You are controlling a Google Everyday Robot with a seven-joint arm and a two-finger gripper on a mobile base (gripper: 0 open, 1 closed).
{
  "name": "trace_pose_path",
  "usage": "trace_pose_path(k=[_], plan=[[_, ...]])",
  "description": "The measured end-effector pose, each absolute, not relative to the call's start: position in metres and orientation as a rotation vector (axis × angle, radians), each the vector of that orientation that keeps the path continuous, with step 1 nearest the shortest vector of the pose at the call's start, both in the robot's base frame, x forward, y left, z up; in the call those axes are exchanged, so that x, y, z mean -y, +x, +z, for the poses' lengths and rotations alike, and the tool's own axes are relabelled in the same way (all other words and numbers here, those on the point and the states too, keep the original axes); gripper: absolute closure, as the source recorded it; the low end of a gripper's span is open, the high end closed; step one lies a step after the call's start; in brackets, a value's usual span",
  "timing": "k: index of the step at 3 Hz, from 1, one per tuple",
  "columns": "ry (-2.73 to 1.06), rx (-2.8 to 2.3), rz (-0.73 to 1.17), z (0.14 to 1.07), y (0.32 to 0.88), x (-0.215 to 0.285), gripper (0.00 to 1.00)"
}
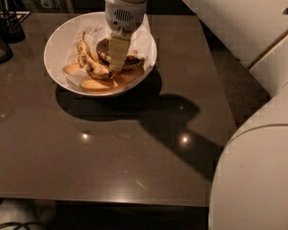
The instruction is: Pick banana from white bowl
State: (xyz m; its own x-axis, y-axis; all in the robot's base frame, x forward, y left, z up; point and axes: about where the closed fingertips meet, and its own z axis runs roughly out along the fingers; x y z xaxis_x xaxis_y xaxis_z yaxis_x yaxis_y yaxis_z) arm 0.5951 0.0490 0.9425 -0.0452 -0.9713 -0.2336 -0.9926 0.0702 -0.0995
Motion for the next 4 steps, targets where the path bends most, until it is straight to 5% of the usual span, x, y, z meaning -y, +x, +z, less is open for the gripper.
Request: trace_pose_path(k=[2,4], plan=[[-1.968,-2.108,0.150,0.941,0.597,-0.043,1.00],[-1.937,-2.008,0.126,0.962,0.597,-0.047,1.00]])
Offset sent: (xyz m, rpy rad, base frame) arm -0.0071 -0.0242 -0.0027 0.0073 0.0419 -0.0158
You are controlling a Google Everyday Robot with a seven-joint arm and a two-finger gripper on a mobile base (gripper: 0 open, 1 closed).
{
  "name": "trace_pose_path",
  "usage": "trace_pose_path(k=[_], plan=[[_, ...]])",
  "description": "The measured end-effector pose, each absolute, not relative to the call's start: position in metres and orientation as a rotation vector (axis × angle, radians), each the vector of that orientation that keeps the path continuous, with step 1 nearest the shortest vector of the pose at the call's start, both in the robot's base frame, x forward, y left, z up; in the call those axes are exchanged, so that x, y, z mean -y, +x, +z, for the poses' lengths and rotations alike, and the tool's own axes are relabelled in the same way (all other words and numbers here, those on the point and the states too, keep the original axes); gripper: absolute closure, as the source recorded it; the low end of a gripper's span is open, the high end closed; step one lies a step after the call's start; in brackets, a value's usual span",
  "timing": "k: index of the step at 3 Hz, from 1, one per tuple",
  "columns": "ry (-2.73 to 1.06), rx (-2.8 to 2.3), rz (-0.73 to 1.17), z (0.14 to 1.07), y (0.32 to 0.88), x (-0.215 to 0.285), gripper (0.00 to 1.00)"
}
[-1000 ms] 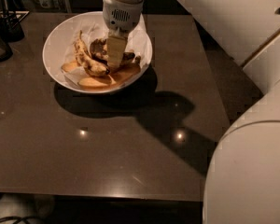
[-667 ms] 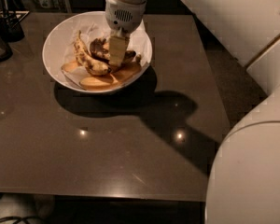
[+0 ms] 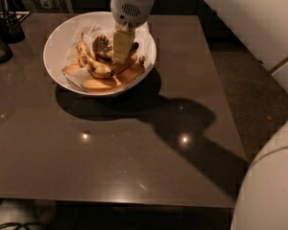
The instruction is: Pick banana from white bowl
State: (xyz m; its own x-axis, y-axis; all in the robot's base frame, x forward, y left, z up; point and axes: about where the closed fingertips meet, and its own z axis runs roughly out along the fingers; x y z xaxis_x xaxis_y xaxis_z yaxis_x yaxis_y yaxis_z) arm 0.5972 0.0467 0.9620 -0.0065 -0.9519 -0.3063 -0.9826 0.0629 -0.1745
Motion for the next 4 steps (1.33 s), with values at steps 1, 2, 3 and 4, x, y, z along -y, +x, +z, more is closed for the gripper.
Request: trace_pose_path(k=[1,2,3,4], plan=[[-1.932,-1.936,0.115,0.979,0.595,-0.044,1.00],[-1.933,-1.934,0.115,0.979,0.595,-0.044,1.00],[-1.960,-1.856,0.176,0.992,0.589,-0.050,1.00],[-1.999,-1.769,0.274,1.013,0.558,-0.054,1.00]])
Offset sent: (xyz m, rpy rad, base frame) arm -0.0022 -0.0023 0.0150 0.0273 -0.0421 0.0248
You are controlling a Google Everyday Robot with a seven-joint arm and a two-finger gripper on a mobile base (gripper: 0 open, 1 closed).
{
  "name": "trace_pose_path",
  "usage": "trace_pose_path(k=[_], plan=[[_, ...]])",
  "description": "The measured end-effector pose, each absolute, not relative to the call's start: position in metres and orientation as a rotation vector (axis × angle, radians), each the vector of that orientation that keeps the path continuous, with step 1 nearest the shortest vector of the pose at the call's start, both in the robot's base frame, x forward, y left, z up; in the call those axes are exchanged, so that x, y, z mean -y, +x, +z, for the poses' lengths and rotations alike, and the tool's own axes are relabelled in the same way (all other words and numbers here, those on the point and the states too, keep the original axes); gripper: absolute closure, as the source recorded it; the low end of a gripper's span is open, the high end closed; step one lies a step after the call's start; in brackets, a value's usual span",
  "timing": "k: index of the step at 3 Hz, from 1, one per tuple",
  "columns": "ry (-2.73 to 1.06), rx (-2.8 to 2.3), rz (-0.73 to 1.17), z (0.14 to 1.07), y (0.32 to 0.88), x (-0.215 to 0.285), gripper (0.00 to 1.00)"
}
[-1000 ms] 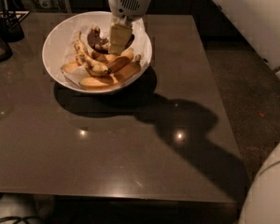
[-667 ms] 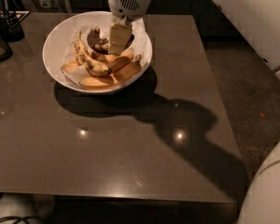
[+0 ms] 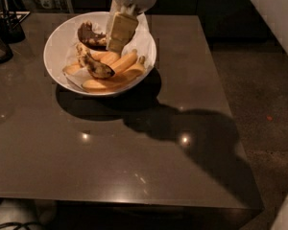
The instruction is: Pick banana from white bowl
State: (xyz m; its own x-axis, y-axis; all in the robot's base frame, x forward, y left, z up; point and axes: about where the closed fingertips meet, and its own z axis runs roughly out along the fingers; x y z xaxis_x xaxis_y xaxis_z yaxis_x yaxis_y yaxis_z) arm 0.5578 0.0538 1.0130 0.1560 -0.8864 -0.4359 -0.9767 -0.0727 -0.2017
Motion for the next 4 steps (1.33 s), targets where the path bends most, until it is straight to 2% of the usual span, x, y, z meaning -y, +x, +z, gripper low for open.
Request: trace_pose_path(k=[3,4], plan=[[-1.997,-1.714,0.368,1.021,0.501,-0.055,1.00],[-2.006,-1.769,0.373,1.013,0.435,-0.054,1.00]])
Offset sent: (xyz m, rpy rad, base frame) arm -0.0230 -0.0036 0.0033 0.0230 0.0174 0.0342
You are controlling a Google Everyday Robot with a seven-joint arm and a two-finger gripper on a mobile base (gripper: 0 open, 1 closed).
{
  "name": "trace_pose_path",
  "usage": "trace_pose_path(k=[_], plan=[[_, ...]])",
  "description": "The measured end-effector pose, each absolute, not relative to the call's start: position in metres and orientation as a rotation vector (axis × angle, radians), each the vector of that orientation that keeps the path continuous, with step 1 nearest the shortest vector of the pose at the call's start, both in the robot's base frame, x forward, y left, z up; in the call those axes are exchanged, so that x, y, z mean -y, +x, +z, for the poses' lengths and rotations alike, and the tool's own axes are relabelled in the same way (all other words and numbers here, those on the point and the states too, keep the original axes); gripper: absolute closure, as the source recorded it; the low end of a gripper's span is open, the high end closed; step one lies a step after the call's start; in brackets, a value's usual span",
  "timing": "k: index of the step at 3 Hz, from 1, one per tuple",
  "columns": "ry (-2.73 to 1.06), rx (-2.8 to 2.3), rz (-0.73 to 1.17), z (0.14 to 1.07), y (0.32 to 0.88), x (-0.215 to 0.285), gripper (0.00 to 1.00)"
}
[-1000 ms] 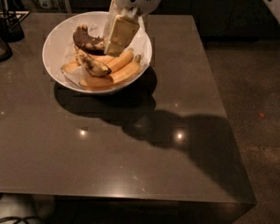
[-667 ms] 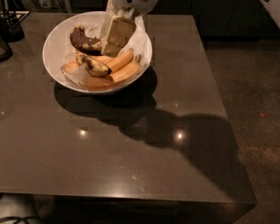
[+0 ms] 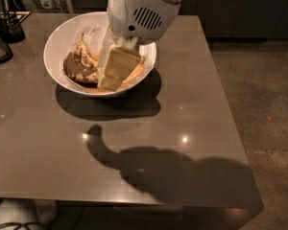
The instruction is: Pick banana from white bowl
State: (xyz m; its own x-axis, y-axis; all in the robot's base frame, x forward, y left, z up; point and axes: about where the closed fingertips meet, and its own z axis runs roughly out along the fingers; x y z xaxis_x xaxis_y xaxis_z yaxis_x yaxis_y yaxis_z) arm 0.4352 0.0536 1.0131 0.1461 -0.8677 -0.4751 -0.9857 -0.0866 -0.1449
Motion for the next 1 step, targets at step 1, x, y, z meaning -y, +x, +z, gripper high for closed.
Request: trace_pose_path(k=[1], plan=[[-2.008,-1.772,0.372,1.0114,0.4345,-0.0534,1.00]])
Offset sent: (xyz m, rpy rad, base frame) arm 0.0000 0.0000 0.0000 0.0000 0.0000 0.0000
